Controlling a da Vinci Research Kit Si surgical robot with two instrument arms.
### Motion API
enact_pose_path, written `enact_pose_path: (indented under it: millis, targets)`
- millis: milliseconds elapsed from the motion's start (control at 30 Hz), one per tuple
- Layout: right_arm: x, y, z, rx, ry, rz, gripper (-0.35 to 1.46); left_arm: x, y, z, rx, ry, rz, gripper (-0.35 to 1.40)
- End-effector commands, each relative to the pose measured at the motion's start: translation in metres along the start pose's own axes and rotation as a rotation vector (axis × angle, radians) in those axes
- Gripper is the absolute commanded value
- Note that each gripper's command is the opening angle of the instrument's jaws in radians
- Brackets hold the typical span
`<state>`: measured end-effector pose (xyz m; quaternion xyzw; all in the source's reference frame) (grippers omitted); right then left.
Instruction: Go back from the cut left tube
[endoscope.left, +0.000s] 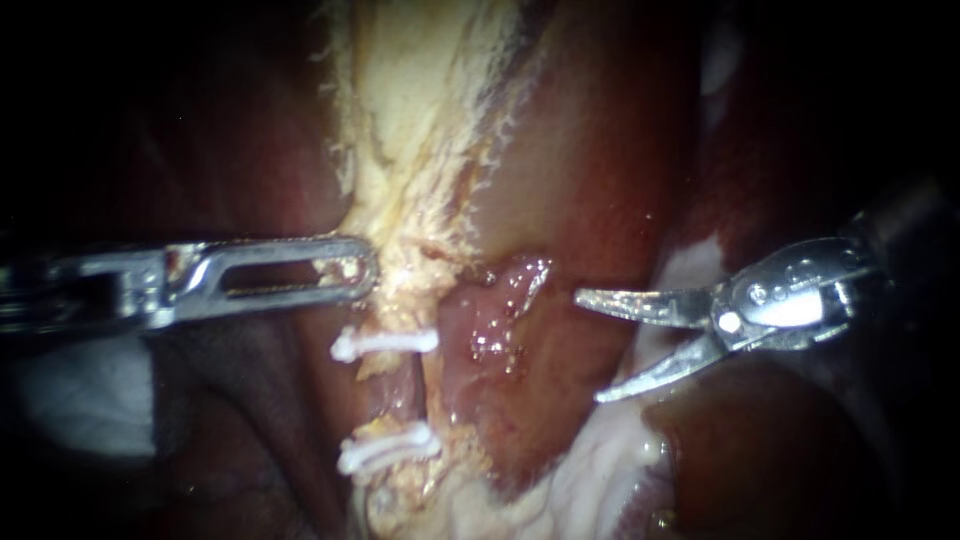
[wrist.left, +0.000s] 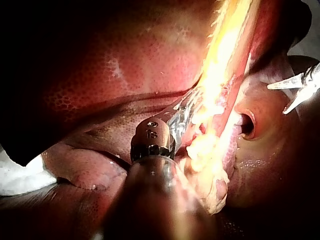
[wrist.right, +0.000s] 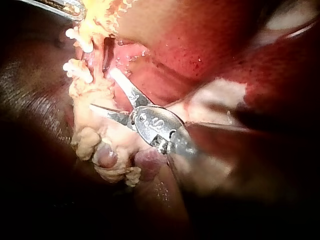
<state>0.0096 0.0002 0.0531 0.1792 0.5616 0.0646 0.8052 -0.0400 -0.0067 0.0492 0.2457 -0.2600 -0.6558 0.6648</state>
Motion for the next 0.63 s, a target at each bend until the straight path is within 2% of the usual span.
enact_pose_path:
  millis: [33, 233, 633]
  targets:
    - [0.0002, 0.0001, -0.0001, -0.001, 0.001, -0.003, 1.43, 0.0001, -0.0001, 0.0001, -0.001, 0.002, -0.003, -0.35]
    - [0.0004, 0.0005, -0.0006, -0.009, 0.013, -0.020, 1.43, 0.0003, -0.0005, 0.0003, 0.003, 0.005, -0.003, -0.35]
    - [0.0005, 0.0006, -0.0010, -0.013, 0.010, -0.028, 1.43, 0.0003, -0.0005, 0.0003, 0.003, 0.005, -0.003, -0.35]
